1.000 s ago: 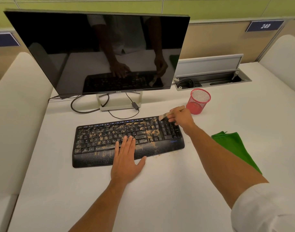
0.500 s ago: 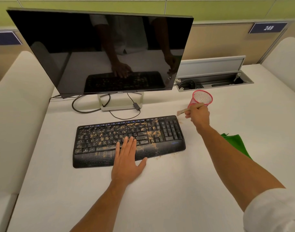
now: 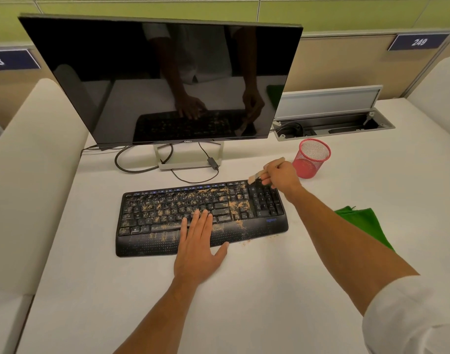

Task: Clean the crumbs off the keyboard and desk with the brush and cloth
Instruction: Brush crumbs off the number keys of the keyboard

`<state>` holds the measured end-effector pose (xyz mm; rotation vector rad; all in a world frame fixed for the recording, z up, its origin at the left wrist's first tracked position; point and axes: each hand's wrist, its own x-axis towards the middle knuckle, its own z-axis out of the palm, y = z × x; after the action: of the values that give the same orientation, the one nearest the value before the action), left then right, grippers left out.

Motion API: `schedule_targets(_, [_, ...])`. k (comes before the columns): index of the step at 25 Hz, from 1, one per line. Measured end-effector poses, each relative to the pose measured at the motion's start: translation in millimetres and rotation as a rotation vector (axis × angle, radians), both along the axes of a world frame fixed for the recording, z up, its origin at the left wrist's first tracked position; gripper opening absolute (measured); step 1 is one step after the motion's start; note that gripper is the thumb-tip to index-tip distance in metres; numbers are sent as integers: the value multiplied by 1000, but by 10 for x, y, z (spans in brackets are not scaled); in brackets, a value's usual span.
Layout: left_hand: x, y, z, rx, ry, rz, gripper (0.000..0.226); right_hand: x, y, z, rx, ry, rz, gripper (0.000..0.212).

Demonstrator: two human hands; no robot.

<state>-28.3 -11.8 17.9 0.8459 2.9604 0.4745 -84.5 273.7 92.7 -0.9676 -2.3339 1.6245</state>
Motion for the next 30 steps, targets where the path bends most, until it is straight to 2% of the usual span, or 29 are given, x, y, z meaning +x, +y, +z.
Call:
schedule_targets(5, [-6, 2, -15, -1, 11, 0, 84, 147, 378, 9, 76, -40, -154, 30])
schedule_targets(9, [-8, -2, -24, -24, 7, 0, 85, 265, 538, -42, 101, -44, -243, 36])
schedule_targets(13, [-10, 1, -25, -20, 2, 2, 85, 350, 496, -26, 44, 50, -142, 28])
schedule_targets(22, [-3, 0, -5, -35, 6, 4, 85, 593, 457, 19, 140, -10, 6, 33])
schedule_targets(30, [1, 3, -20, -28, 23, 1, 84, 1148, 316, 66, 66, -12, -1, 18])
